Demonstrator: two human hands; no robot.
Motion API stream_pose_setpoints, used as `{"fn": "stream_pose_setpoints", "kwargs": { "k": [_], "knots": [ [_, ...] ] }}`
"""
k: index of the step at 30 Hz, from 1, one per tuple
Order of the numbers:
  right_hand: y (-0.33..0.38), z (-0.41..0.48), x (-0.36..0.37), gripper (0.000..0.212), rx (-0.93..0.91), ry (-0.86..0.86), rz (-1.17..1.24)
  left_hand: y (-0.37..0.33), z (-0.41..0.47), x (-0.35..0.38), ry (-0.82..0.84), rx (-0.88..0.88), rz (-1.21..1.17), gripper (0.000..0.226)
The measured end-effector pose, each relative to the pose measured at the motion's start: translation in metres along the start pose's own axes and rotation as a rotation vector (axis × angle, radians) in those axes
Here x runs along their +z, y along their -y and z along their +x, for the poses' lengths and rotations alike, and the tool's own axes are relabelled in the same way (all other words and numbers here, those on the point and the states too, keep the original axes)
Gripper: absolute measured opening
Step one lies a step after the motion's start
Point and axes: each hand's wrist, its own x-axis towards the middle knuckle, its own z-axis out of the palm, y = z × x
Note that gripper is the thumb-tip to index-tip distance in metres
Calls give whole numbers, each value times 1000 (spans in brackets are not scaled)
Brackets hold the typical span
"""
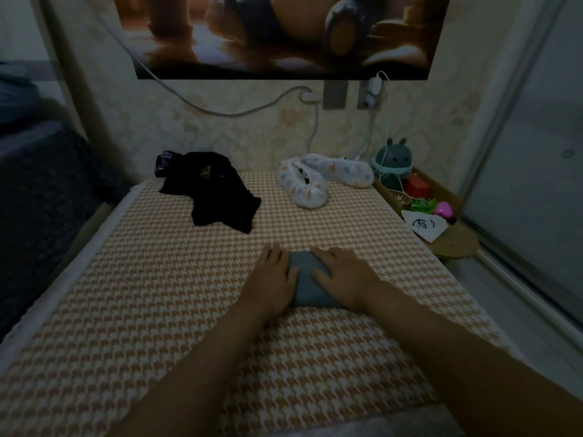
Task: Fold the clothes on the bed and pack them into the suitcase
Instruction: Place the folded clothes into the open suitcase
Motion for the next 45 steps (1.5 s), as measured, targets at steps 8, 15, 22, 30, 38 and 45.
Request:
{"fn": "stream_pose_setpoints", "kwargs": {
  "k": [8,15,22,30,38,45],
  "knots": [
    [2,-16,-14,81,-26,-158,-190,0,4,-21,5,-209,-395,61],
    [1,-41,-6,58,-52,-129,62,-8,9,-39,146,-459,-677,76],
    [2,-65,-41,99,79,42,439,-38,-16,-65,-1,-5,-699,38],
    [-13,-108,-96,49,96,-113,278,-88,-48,-89,-200,459,-727,37],
    [-49,-149,-62,34,-108,-644,-290,-123,-62,-54,-142,548,-368,28],
    [-56,-178,-38,46,-161,-226,-279,-143,-68,-30,328,359,-5,32]
  ]
}}
